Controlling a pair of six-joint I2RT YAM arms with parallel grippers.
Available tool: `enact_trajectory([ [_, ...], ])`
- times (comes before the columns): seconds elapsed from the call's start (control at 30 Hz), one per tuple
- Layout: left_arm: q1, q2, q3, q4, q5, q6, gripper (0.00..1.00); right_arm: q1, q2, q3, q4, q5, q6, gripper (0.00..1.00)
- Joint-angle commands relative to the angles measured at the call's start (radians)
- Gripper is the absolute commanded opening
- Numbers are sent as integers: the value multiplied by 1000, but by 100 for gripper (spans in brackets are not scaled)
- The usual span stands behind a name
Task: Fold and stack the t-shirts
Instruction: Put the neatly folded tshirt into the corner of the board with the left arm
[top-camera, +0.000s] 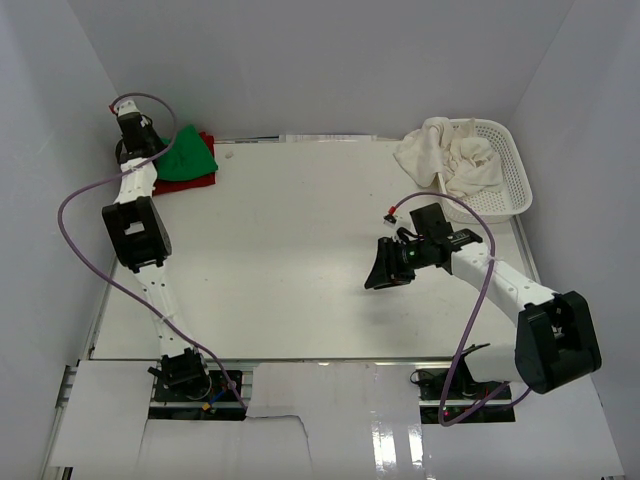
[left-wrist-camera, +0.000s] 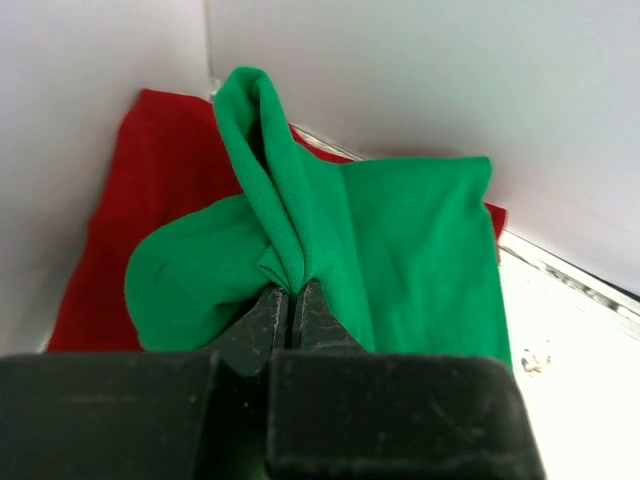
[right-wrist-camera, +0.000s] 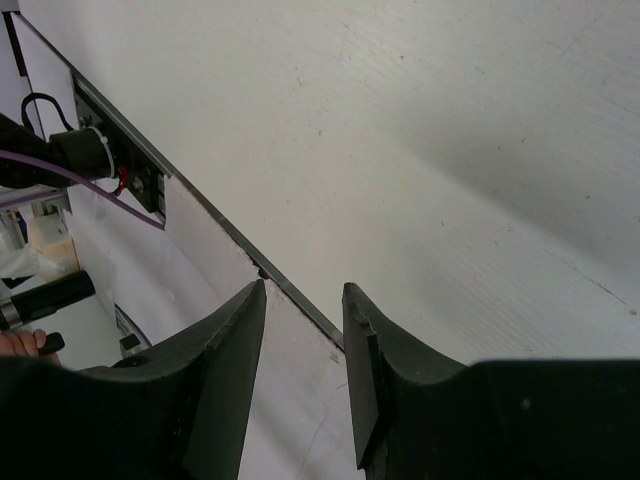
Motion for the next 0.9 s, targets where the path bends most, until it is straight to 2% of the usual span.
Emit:
enact_trajectory([
  [0.0,22,-13,46,49,-48,14,0,9,6,49,-4,-15,5,43],
  [0.17,22,-13,13,86,-115,49,0,14,26,77,-48,-9,-19,43],
  [0.57,50,13,2,138,-115,68,1,26,35,92,-82,0,2,43],
  [0.67,53,26,-1,138,-114,43,13,33,49,101,-77,0,10,43],
  [0.73,54,31,-7,138,-114,32,37,38,54,103,-73,0,13,43],
  [0.8,56,36,-15,140,-108,20,55,47,54,103,-68,1,22,43],
  [0.87,57,34,-23,140,-118,2,63,55,54,95,-60,3,26,43],
])
